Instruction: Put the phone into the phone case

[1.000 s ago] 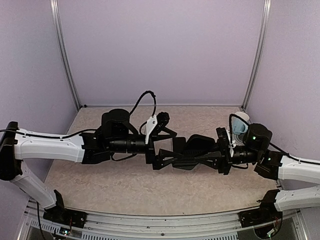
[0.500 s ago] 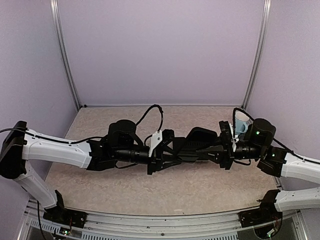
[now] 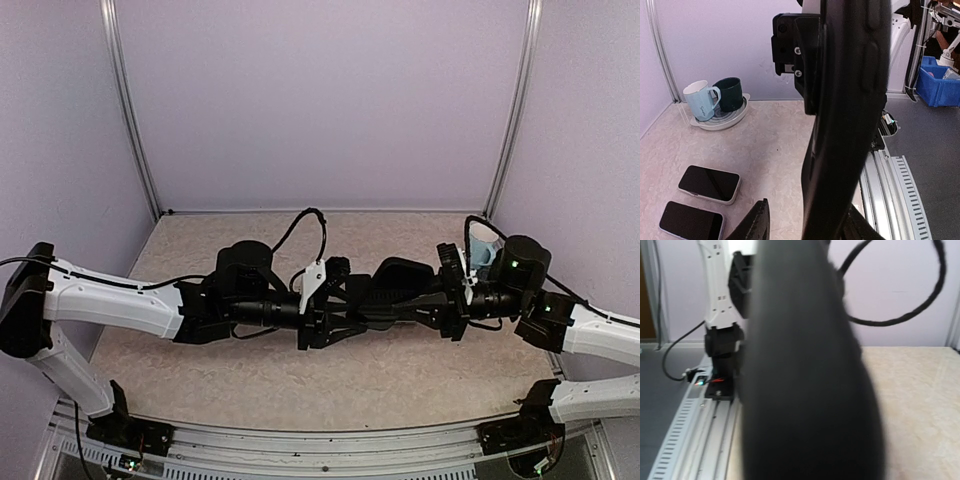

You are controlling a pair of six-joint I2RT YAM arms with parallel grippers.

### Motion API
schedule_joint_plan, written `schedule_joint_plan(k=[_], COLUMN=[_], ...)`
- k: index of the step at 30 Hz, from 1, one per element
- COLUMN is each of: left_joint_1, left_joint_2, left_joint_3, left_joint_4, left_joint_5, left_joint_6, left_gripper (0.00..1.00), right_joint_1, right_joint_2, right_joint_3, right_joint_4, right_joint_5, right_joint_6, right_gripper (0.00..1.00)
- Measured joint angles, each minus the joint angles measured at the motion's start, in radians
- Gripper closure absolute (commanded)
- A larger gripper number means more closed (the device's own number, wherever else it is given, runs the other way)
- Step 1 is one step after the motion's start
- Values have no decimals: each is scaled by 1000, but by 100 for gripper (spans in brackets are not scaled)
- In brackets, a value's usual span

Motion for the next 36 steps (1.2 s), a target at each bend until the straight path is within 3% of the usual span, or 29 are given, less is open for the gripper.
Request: schedule_joint_plan(k=[8,12,16,19,21,24,26,27,36], left_joint_1=[-7,-9,-9,-10,-11,-13,-16,-16,-21], left_joint_2=[5,5,5,4,4,10,21,25,44], left_joint_3=[41,45,46,50,61,94,117,123,128], left_joint_4=[35,44,63,88,97,106,116,118,137], left_joint_5=[-6,5,17,21,24,31,43,48,53], left_joint_6=[-13,-18,-40,-59,-76,-107,-126,-136,-143], left_gripper=[52,24,18,26,38,78,96,100,100], right_joint_1=[0,0,0,0,0,0,0,-1,-3], right_joint_2=[16,27,41,48,52,53,53,52,34], right_joint_3=[41,51,58,59,60,66,69,72,73], right_joint_4=[-47,-82,-114,-134,-141,-151,-151,-151,-190], right_joint_5=[-24,-28,-28,-32,-32,-33,-29,-27,-15], right_joint_6=[-16,-31,-45,-51,-54,-58,-58,-58,-45], right_gripper=[100,100,100,100,100,100,100,100,100])
